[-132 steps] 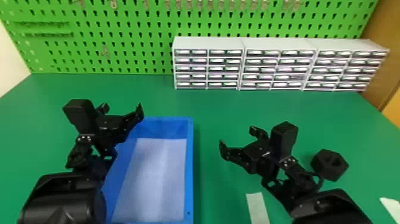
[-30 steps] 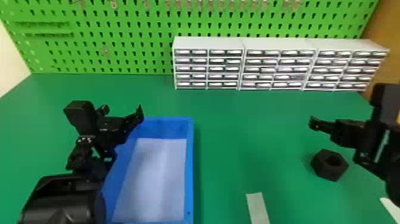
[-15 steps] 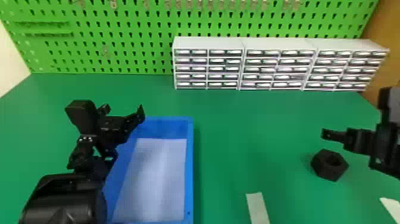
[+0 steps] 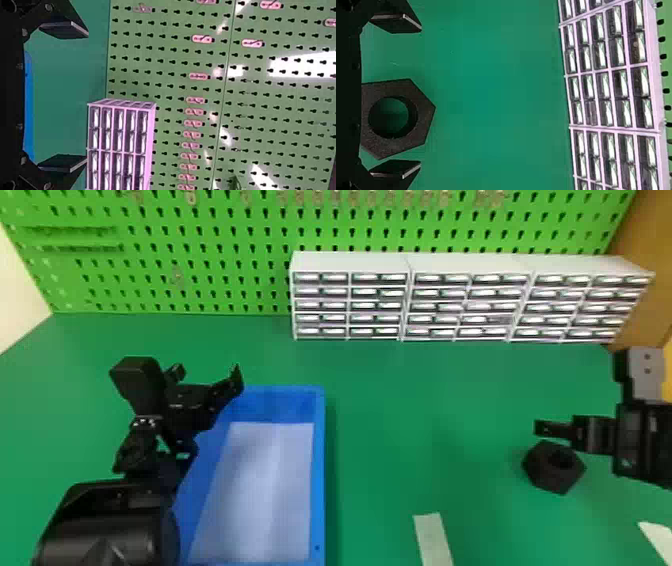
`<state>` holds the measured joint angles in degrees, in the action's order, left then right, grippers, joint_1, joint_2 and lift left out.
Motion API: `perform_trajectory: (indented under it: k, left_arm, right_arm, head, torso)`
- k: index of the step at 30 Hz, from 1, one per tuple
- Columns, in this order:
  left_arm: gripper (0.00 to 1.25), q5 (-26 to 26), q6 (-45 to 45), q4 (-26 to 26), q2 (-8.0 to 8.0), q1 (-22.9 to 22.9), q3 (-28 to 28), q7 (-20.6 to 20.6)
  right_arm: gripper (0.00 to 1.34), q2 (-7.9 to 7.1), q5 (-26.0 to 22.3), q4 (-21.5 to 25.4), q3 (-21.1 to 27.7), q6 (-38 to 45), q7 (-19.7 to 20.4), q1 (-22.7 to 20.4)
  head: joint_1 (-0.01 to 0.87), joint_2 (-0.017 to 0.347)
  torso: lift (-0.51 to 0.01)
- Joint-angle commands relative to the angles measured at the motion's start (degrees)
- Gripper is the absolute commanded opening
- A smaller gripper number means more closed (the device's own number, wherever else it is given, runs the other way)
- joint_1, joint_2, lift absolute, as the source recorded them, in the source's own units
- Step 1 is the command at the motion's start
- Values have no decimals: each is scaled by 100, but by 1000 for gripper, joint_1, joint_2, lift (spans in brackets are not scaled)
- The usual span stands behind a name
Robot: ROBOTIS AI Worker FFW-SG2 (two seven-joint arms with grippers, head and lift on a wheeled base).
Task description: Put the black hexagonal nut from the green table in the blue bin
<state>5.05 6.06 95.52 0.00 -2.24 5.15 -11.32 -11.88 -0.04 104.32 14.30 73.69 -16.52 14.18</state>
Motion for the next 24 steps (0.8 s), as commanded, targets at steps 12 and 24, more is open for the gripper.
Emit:
perform_trajectory:
  k: [12, 24]
  left_arm:
    - [1077, 5, 0, -16, -15, -5, -5, -2]
    - [1077, 5, 0, -16, -15, -5, -5, -2]
  right_arm:
    - [1236, 19, -128, -905, -138, -381, 0, 244]
    - [1238, 54, -137, -1459, -393, -645, 0, 463]
  head:
    - [686, 51]
    - [686, 51]
  torso:
    - [-97]
    - [-97]
